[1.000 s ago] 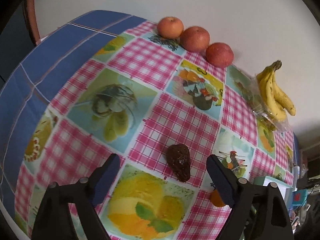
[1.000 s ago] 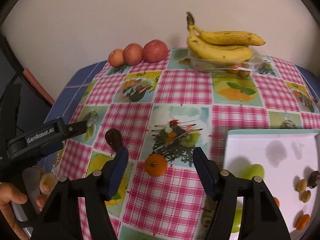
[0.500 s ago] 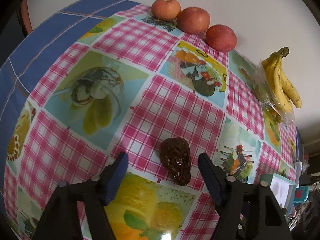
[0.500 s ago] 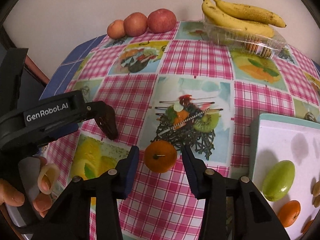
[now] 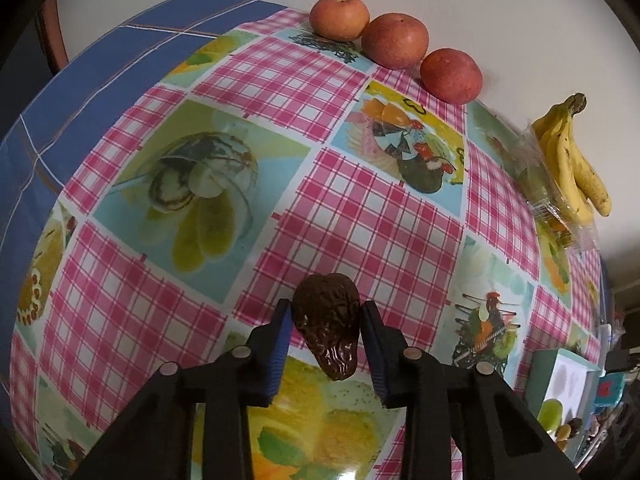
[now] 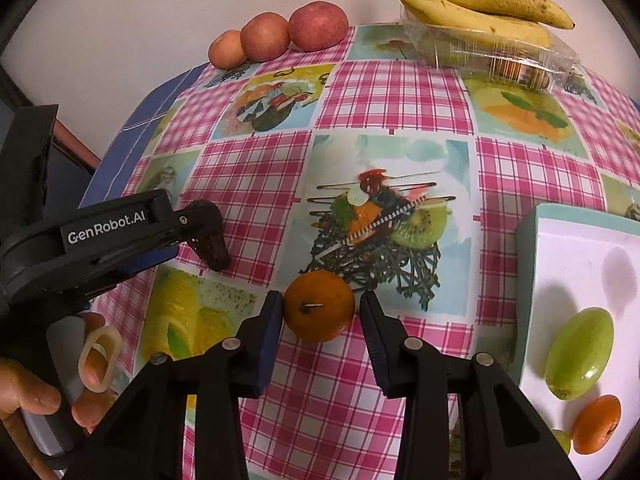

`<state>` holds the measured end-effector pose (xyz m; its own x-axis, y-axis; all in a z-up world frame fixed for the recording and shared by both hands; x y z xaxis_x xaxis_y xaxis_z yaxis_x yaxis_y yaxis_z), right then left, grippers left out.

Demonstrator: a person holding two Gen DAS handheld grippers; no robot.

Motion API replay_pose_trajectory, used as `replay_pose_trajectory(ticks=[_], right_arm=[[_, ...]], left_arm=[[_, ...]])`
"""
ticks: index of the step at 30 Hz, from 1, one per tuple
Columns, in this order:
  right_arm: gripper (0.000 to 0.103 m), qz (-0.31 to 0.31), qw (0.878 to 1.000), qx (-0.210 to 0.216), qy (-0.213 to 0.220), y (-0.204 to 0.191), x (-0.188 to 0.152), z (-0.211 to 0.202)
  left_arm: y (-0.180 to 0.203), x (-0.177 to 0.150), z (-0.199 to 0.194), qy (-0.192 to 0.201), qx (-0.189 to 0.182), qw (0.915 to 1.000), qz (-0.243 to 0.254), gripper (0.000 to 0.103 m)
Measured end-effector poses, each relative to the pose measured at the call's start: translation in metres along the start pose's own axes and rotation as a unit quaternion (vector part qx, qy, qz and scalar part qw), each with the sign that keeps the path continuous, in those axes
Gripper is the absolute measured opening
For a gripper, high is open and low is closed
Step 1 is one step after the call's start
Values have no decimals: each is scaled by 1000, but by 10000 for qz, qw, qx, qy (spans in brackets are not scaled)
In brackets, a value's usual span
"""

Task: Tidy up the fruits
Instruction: 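Grasp the dark date with the left tool while the right tool grasps the mandarin, then carry the dark date and mandarin over the white tray with both tools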

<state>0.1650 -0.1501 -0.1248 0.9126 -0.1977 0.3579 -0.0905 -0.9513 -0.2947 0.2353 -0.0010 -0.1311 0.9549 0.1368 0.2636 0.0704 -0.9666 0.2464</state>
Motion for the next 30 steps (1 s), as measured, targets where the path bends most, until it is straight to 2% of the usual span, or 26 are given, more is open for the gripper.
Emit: replay_pose_trajectory(ticks=[3, 11, 15, 22, 30], right_arm=[[38, -21, 10000, 12, 13, -1, 0, -2], [37, -26, 10000, 29, 5, 0, 0, -1], [37, -66, 9999, -112, 14, -1, 0, -3], [37, 3, 9998, -113, 145, 1, 5, -18], [37, 210, 9988, -334, 298, 17, 10, -45]], left_arm=[[0, -1, 0, -4, -16, 10000, 13, 37], [-2, -1, -1, -62, -5, 10000, -58, 36], [-1, -3, -5, -128, -64, 9998, -120, 36], [12, -2, -25, 18, -200, 9998, -32, 36], [36, -3, -52, 180, -363, 9991, 98, 36]])
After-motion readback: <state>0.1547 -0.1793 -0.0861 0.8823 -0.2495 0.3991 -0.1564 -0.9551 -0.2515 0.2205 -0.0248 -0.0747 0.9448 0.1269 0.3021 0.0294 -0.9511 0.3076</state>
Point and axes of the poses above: each gripper's, at about its wrist camera, not at the fingertips, and z roughly the way its jaws point, y to its right, x to its top, the point moved 6 cm from there along z, roughly the way its jaws point, and after that the axes turned 2 degrees about -y, right-handed, at the moved point
